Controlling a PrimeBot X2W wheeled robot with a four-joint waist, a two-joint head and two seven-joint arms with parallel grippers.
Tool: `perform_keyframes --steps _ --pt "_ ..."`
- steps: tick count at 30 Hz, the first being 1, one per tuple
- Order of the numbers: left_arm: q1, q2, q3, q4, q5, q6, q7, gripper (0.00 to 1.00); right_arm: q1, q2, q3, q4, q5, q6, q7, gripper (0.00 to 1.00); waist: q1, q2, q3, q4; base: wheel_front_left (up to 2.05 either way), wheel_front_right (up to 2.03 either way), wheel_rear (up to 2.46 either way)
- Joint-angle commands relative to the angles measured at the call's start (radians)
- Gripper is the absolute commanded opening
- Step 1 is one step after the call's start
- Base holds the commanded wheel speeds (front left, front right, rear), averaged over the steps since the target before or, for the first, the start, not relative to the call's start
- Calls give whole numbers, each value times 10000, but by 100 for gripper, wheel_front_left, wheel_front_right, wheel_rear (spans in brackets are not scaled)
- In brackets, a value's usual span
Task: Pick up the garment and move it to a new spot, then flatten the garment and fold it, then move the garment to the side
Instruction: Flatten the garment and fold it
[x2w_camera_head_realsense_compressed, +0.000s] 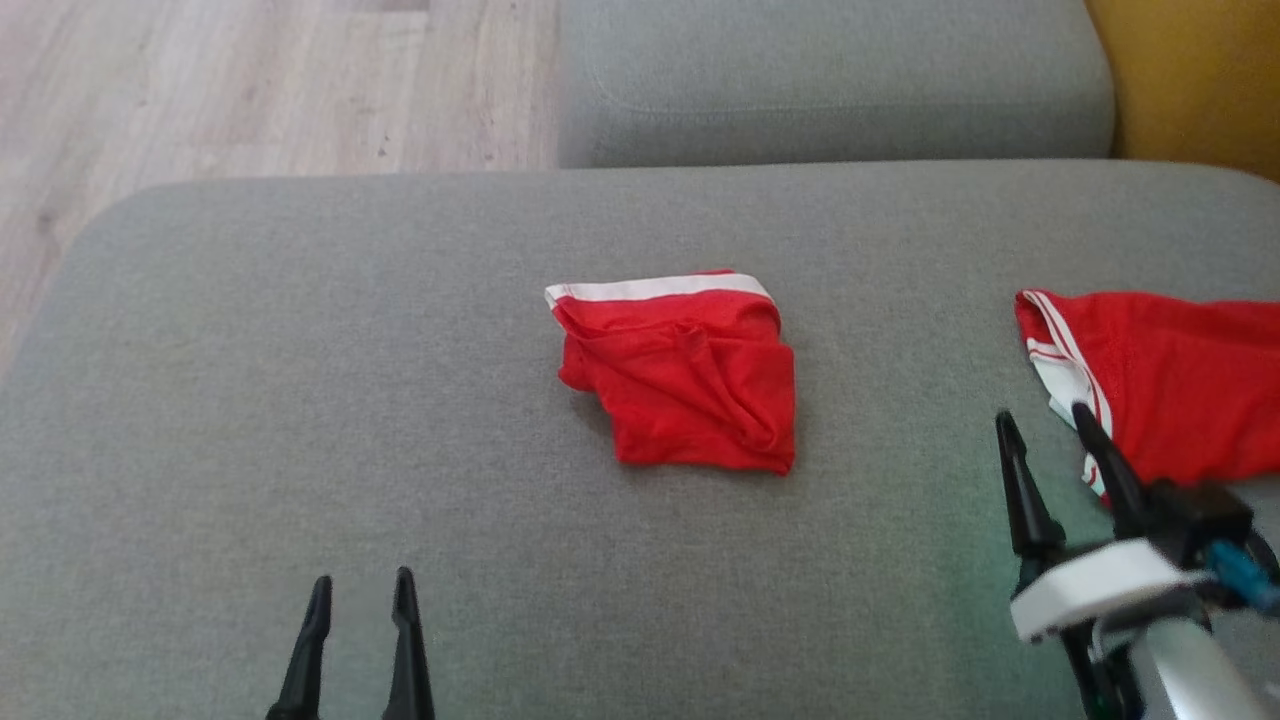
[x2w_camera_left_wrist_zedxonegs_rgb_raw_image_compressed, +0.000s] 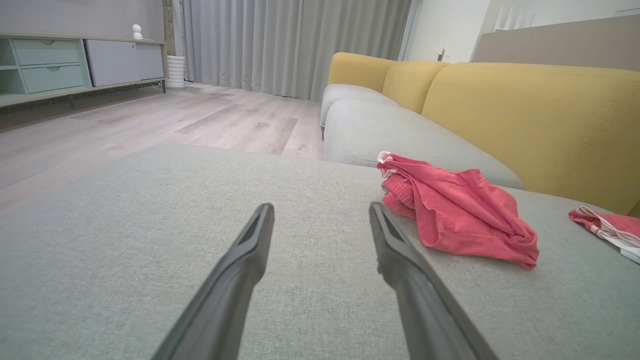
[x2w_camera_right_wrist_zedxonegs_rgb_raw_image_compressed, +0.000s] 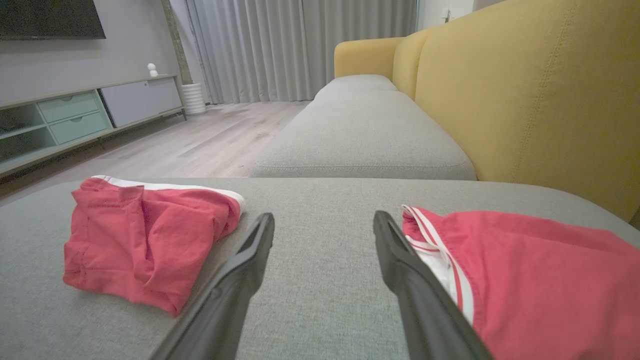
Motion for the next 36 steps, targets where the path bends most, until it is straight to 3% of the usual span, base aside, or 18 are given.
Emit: perform_keyframes --steps 1,5,6,7,8,9,14,26,32,36 --pt "-125 -66 417 -328 107 -11 -95 100 -68 25 -37 -556 -236 67 -99 100 1 -1 -104 68 0 0 0" --pt "-22 -66 549 -379 219 -142 -95 100 394 462 -430 -1238 -677 67 30 100 1 -1 -32 219 0 0 0" --pt "-40 -66 568 -392 238 -164 -95 100 343 527 -352 -1328 -713 67 121 83 1 -1 31 251 0 0 0" --pt "-77 -66 582 -406 261 -187 -95 100 234 580 -241 -1399 -747 67 222 19 1 -1 126 285 0 0 0" --pt "-77 -66 582 -406 261 -187 -95 100 234 580 -241 -1399 -747 67 222 19 1 -1 126 285 0 0 0" --pt "-135 -66 590 -413 279 -213 -95 100 71 620 -56 -1429 -791 67 363 0 1 -1 228 323 0 0 0" --pt "-450 -66 541 -358 273 -285 -95 100 -1312 1005 915 -804 -1011 67 881 0 1 -1 665 466 0 0 0" --pt "-1008 -66 69 -126 -3 -211 -95 100 -3925 1609 2351 3434 -1397 67 800 0 1 -1 1084 1167 0 0 0" --pt "-1157 -66 -3 -120 -55 -186 -95 100 -4752 1652 2735 4678 -1275 67 608 0 1 -1 1293 1330 0 0 0" --pt "-1257 -66 -52 -90 -61 -182 -95 100 -5101 1656 3611 4997 -852 67 544 0 1 -1 1376 1416 0 0 0"
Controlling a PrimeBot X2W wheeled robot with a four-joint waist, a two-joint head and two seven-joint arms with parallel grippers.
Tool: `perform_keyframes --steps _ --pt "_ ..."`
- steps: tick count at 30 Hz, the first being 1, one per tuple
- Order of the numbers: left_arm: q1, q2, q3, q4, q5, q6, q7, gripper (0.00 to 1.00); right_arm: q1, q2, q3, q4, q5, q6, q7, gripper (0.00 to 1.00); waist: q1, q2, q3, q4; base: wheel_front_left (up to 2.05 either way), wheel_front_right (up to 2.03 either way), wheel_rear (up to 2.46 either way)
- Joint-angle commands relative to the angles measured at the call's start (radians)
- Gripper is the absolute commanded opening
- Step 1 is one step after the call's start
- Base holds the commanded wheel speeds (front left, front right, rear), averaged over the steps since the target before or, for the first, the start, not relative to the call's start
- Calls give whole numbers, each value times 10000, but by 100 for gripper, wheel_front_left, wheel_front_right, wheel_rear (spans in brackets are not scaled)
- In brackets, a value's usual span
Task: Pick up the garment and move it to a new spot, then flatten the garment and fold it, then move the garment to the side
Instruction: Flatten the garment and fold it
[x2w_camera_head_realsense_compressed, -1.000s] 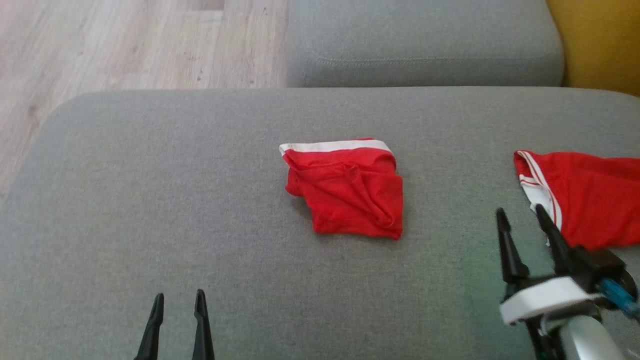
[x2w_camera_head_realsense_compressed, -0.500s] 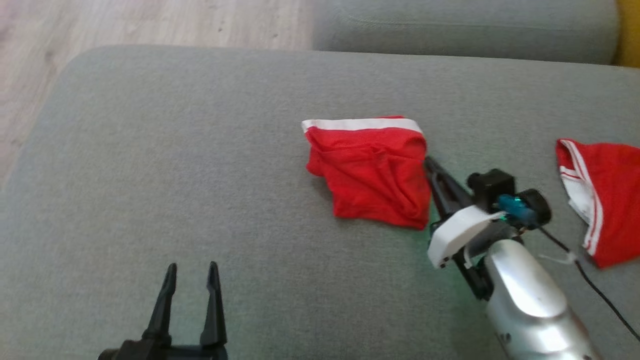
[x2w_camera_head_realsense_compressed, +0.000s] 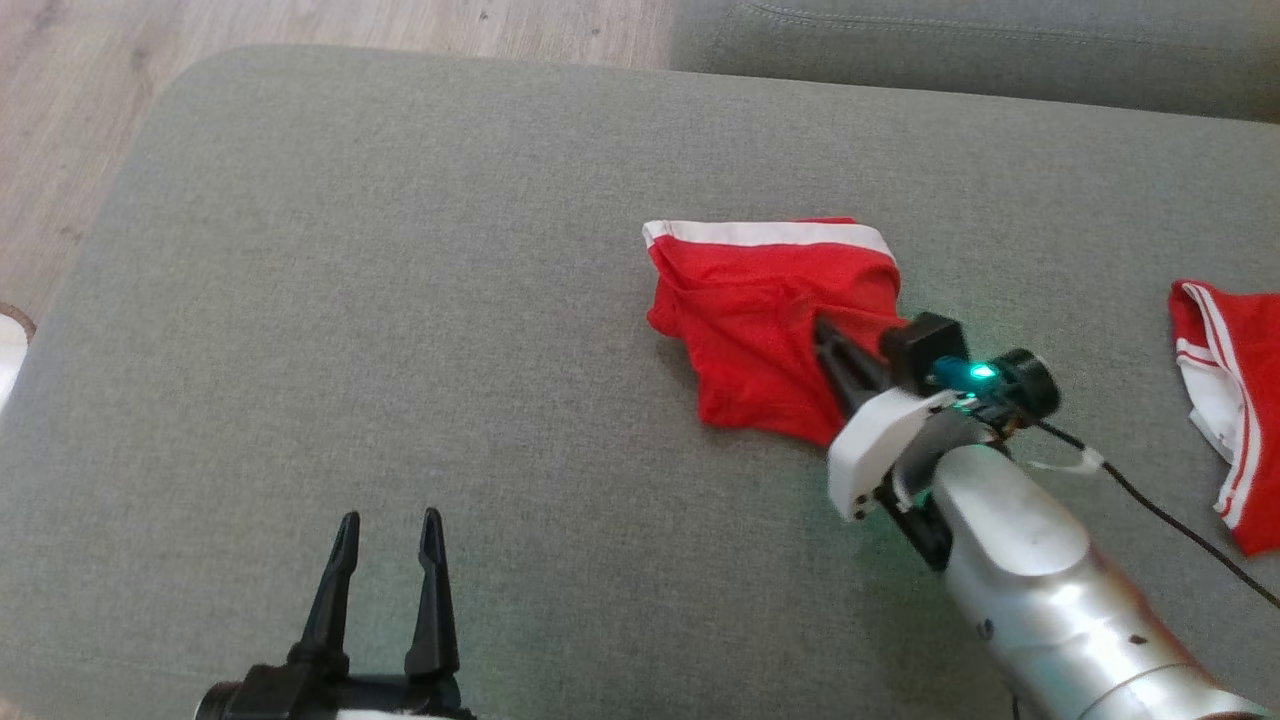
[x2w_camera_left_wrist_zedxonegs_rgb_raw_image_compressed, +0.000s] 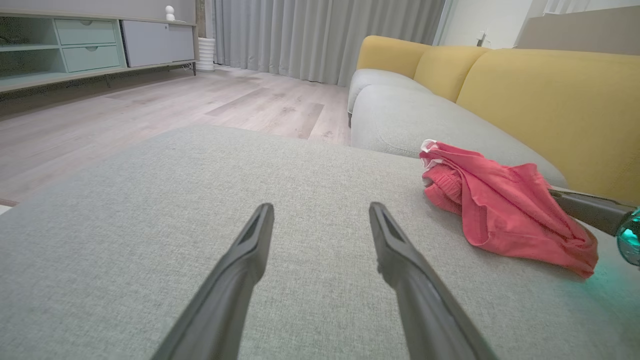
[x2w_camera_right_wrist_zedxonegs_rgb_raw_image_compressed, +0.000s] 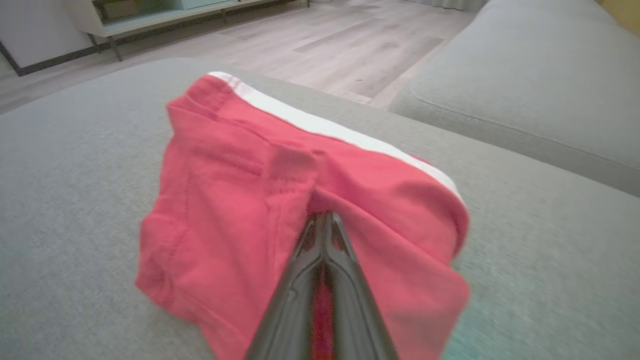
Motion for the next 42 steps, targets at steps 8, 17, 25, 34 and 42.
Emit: perform_keyframes --steps 8,17,25,34,42 --pt "-340 -62 236 -231 -51 104 -95 100 -287 197 2511 -437 1489 67 -73 0 -1 0 -36 1 0 0 0" --pt "-309 -62 272 -253 -83 118 -95 100 -191 198 4342 -550 2372 67 478 0 -1 0 -84 -83 0 0 0" --pt "-27 -62 441 -265 -102 189 -95 100 49 198 4859 -830 3008 67 -114 0 -1 0 -503 -304 0 0 0" --pt "511 -62 1026 -482 22 233 -95 100 1059 -819 1898 -2144 2380 67 -781 57 -1 0 -1195 -830 0 0 0" --pt "976 -62 1634 -510 428 -59 -95 100 4222 -1492 -2589 -4884 670 67 -791 100 -1 0 -1609 -1130 0 0 0"
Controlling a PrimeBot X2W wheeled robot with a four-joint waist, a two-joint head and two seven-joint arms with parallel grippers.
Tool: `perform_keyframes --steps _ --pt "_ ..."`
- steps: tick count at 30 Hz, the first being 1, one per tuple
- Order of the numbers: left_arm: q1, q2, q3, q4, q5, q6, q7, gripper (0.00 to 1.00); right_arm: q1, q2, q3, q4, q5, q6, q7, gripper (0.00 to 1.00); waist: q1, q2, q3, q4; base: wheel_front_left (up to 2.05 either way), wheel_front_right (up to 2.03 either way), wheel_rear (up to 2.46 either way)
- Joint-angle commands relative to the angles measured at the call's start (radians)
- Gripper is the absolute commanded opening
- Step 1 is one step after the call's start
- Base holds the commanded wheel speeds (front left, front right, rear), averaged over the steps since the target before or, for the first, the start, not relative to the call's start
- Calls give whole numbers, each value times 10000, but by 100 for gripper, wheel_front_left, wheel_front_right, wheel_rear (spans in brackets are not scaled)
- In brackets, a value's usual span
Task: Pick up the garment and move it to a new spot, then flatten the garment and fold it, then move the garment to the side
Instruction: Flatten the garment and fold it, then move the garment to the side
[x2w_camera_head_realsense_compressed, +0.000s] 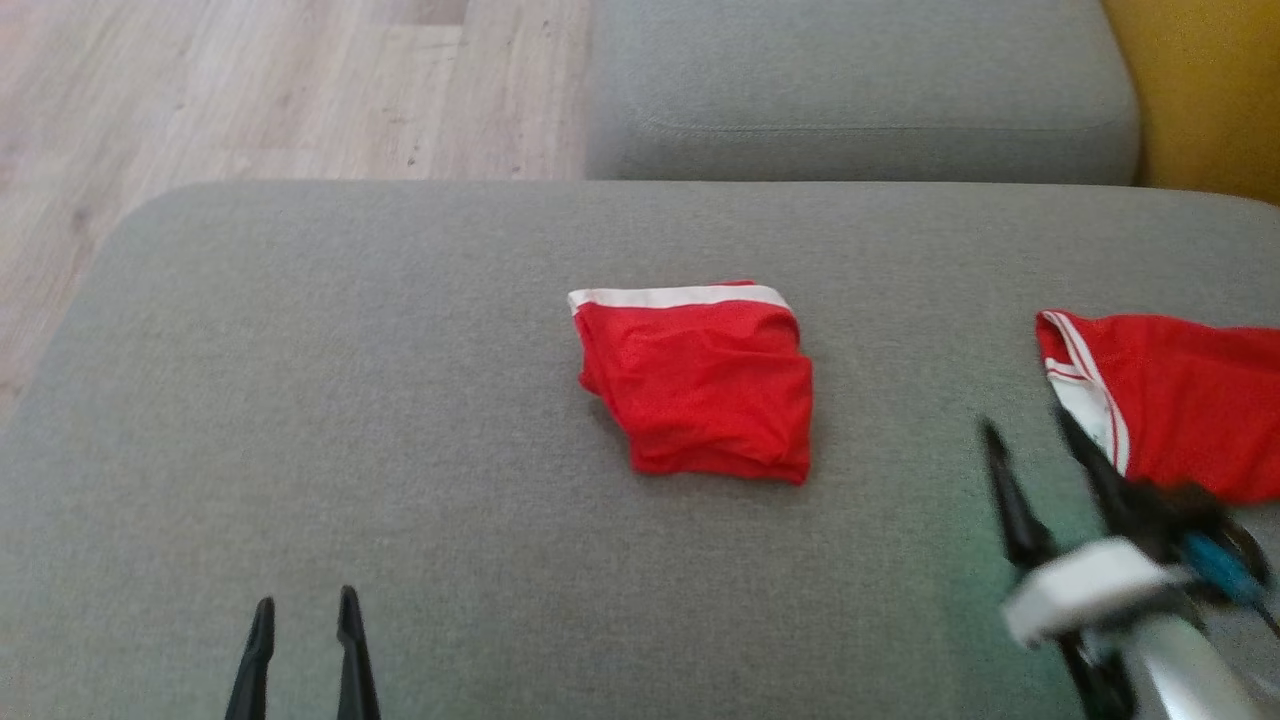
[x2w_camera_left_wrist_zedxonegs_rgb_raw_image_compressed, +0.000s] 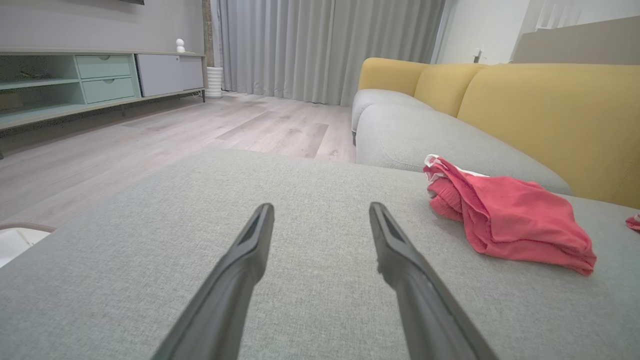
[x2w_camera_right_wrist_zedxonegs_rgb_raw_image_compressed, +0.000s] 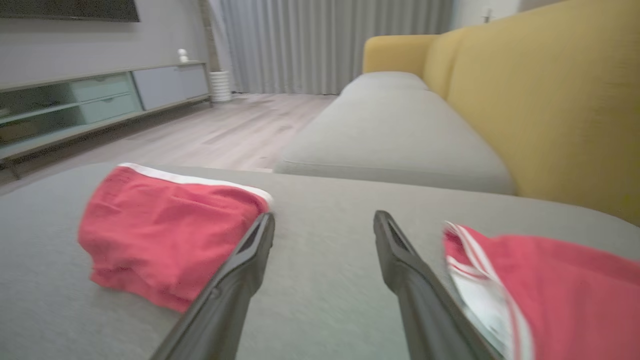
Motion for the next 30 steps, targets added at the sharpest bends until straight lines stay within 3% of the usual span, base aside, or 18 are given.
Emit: perform_keyframes --steps 1,5,12,15,18,19,24,30 --pt "-213 -62 453 -311 105 -93 -95 100 283 8 -430 -600 -285 67 -116 100 2 0 -59 -65 0 0 0" --pt "-131 -62 666 -294 160 -237 -95 100 1504 440 -1731 -1070 -755 67 -117 100 2 0 -95 -110 0 0 0" --pt "-140 -62 690 -297 106 -262 -95 100 1899 990 -2013 -1605 -821 67 132 100 2 0 -4 -184 0 0 0" --pt "-241 -62 595 -310 104 -252 -95 100 1501 1196 -1790 -1873 -40 67 826 100 2 0 145 -121 0 0 0" --pt "-546 -62 303 -309 90 -289 -95 100 332 1448 -1396 -1939 1815 67 3018 100 2 0 641 80 0 0 0" --pt "-546 -62 303 -309 90 -289 -95 100 332 1448 -1396 -1939 1815 67 3018 100 2 0 641 80 0 0 0" --pt "-972 -63 -179 -150 86 -310 -95 100 -1717 1628 -1800 -638 3524 67 5675 100 2 0 1183 564 0 0 0" --pt "-1333 -63 -734 97 -60 -195 -95 100 -3798 1639 -1986 2345 5518 67 6718 100 2 0 1438 1400 0 0 0"
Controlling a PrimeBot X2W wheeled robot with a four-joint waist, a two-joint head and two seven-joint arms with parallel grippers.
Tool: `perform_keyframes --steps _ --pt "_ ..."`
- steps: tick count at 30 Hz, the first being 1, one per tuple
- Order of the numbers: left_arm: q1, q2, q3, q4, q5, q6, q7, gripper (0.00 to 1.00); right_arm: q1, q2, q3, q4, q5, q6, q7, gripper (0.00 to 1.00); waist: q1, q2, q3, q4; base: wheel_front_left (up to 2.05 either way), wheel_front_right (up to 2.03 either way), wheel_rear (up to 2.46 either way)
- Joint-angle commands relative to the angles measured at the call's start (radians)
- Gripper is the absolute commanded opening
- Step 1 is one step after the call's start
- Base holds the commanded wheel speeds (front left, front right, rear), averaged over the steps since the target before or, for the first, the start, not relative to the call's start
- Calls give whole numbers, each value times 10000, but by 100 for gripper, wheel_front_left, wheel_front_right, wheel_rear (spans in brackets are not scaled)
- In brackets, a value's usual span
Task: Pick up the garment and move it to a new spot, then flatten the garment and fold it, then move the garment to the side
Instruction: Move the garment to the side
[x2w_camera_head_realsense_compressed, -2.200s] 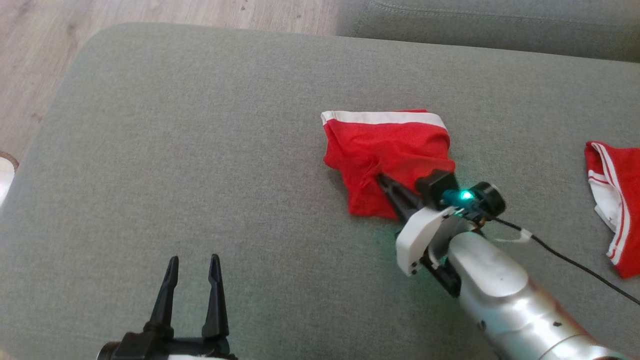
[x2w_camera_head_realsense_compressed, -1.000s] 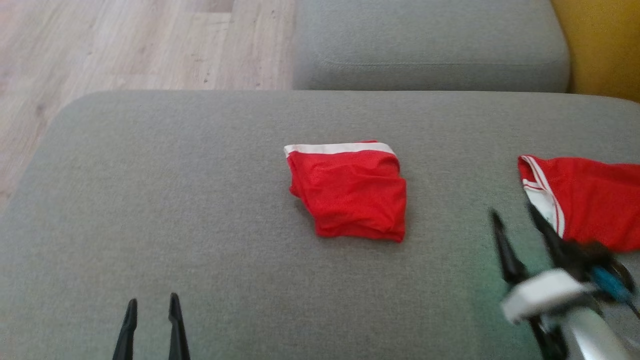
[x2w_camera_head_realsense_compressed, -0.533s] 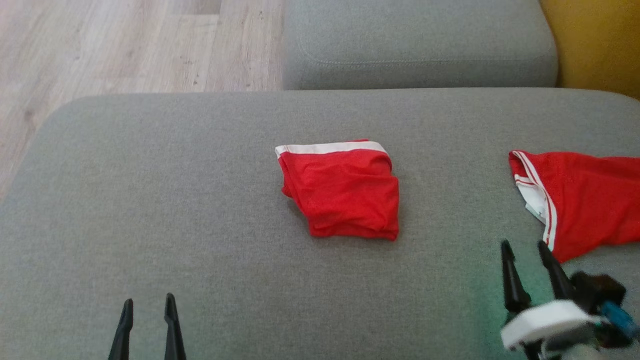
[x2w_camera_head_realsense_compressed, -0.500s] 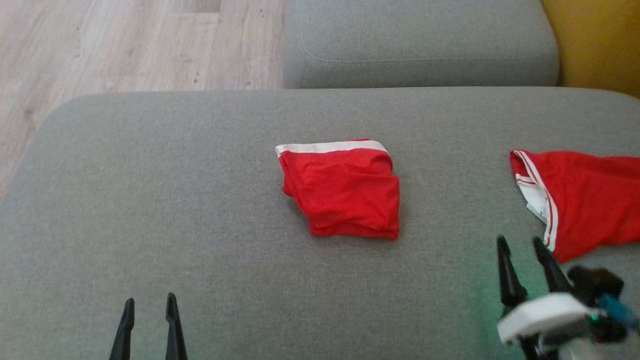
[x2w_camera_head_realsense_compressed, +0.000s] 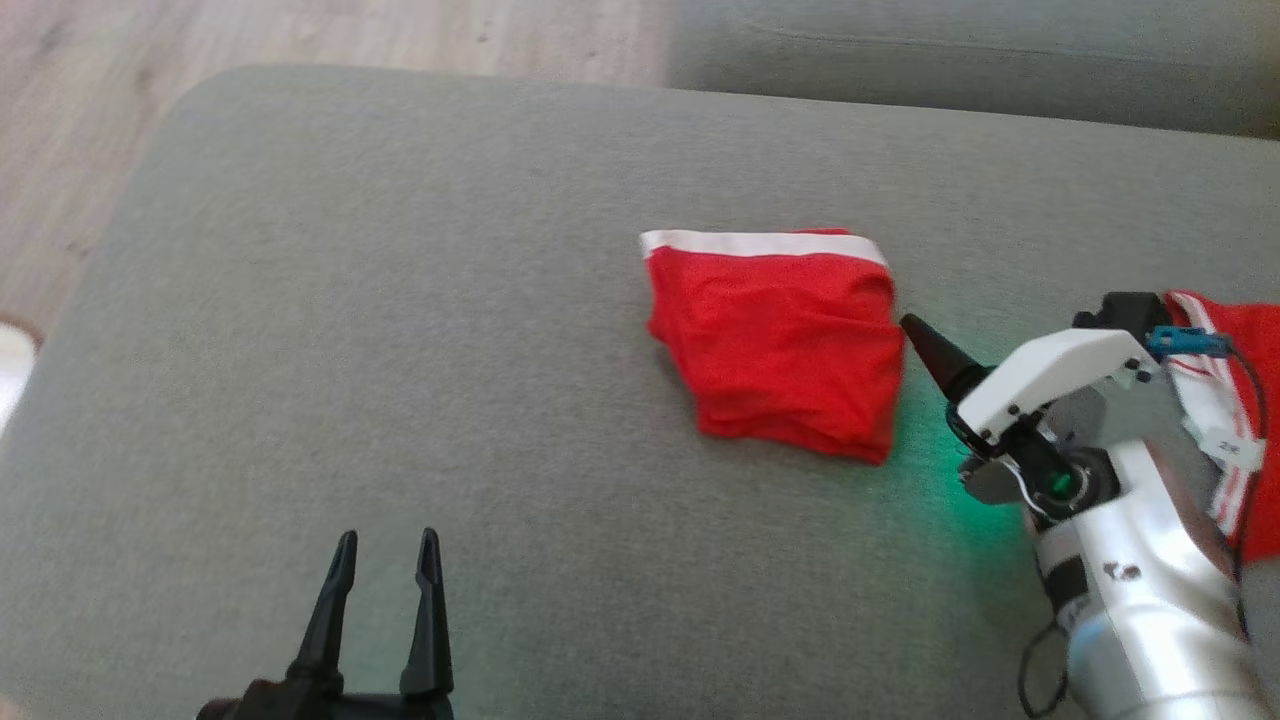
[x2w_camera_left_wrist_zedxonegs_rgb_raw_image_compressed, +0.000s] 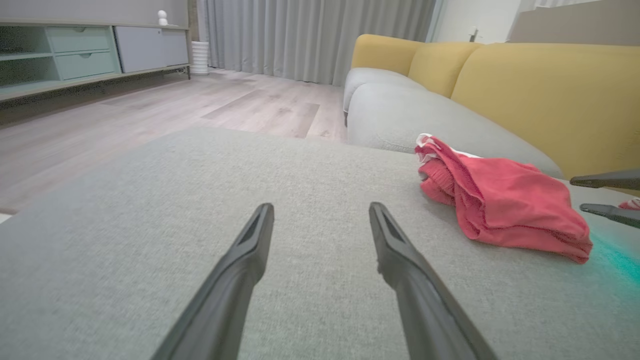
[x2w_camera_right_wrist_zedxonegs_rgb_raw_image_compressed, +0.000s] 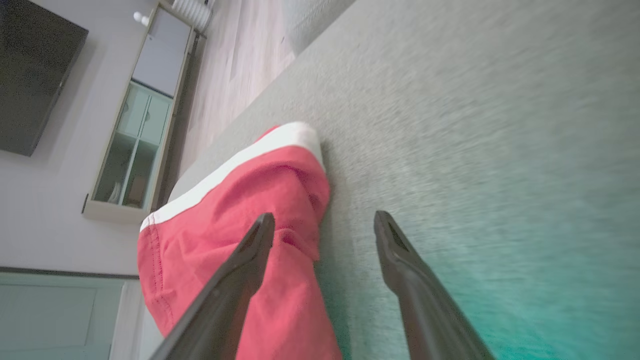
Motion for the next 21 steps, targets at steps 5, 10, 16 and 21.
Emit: perform_keyframes --steps 5,10,16,21 --pt "-265 -53 126 -135 -127 166 -95 100 -1350 57 787 1164 1172 69 -7 100 -3 0 130 695 0 0 0" --pt "-324 -53 44 -150 -150 205 -95 100 -2144 57 1104 2794 1178 69 -443 100 -3 0 192 831 0 0 0" --pt "-431 -53 27 -205 -170 275 -95 100 -3074 58 1472 4072 2031 69 -387 0 -3 0 311 668 0 0 0" --pt "-313 -53 278 -276 -170 321 -95 100 -3269 58 2113 4126 2615 69 -459 0 -3 0 321 -231 0 0 0"
